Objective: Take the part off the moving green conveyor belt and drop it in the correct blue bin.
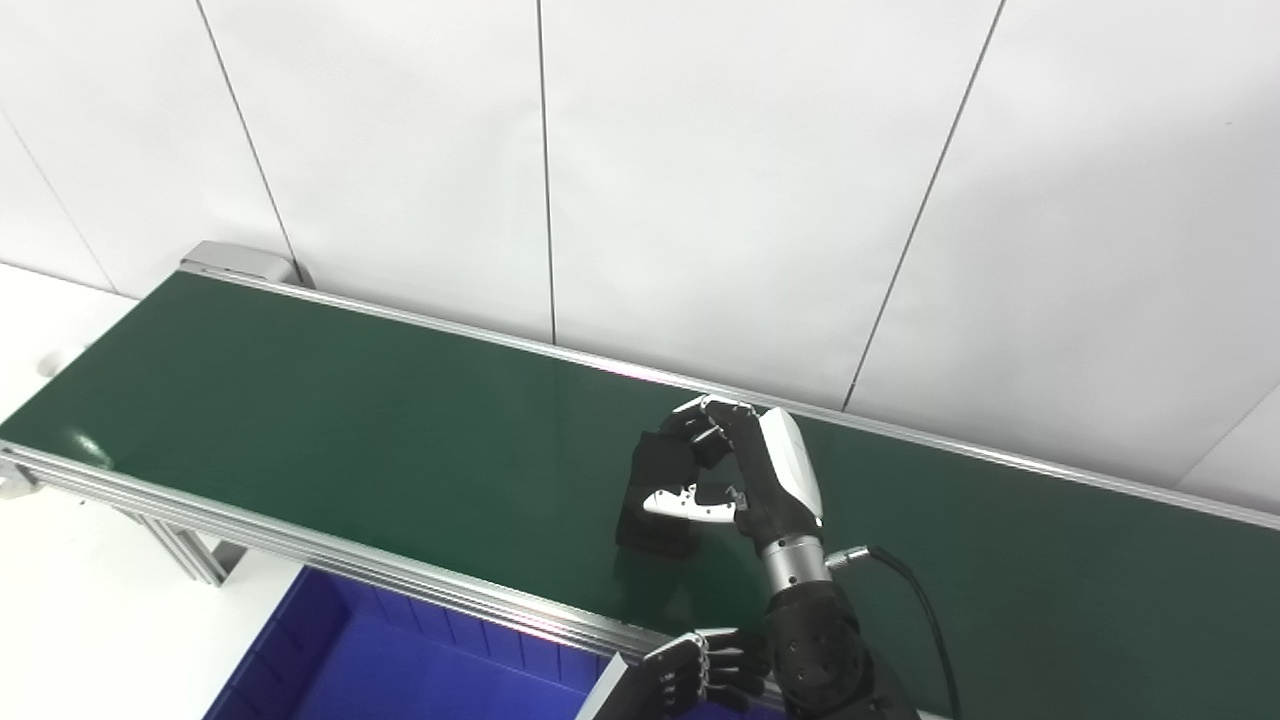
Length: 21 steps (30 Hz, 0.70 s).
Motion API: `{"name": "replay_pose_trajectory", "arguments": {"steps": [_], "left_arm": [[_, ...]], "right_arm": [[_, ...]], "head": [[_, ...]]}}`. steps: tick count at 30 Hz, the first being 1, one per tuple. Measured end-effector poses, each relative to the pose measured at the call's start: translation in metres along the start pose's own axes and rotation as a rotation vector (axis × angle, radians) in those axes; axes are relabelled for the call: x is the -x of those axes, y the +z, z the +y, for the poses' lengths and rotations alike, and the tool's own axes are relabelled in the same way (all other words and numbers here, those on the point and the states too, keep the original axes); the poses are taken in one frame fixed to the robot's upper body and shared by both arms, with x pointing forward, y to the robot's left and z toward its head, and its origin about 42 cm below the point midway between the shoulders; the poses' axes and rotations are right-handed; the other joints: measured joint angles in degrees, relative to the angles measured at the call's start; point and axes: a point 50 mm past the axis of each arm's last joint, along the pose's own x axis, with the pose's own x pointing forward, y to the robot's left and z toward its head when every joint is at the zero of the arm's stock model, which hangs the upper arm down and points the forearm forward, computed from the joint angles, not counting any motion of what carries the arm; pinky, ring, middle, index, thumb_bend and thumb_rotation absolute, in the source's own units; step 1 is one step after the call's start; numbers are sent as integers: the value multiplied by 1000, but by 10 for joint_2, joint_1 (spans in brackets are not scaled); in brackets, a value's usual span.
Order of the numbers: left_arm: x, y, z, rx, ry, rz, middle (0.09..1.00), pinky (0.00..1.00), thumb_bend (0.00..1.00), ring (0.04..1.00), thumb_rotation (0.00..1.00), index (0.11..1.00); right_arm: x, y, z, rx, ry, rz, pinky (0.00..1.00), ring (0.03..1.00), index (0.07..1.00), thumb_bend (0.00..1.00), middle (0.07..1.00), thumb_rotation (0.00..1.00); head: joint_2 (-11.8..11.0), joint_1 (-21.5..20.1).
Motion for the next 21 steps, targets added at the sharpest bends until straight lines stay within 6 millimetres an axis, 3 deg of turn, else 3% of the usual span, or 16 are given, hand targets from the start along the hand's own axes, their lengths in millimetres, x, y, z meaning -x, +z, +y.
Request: {"name": "replay_pose_trajectory", "arguments": {"steps": [12,21], "left_arm": [[3,-1,6,-12,-8,6,746,659,863,708,598,768],[2,-1,9,0,-4,4,741,661,888,713,611,766]], "right_arm": [[3,7,-8,-39,-48,-23,394,427,497,519,508,0],[10,34,-42,-99,-150,-138,358,413,518,519,483,0]], "head": [[0,-18],[-1,-39]]}}
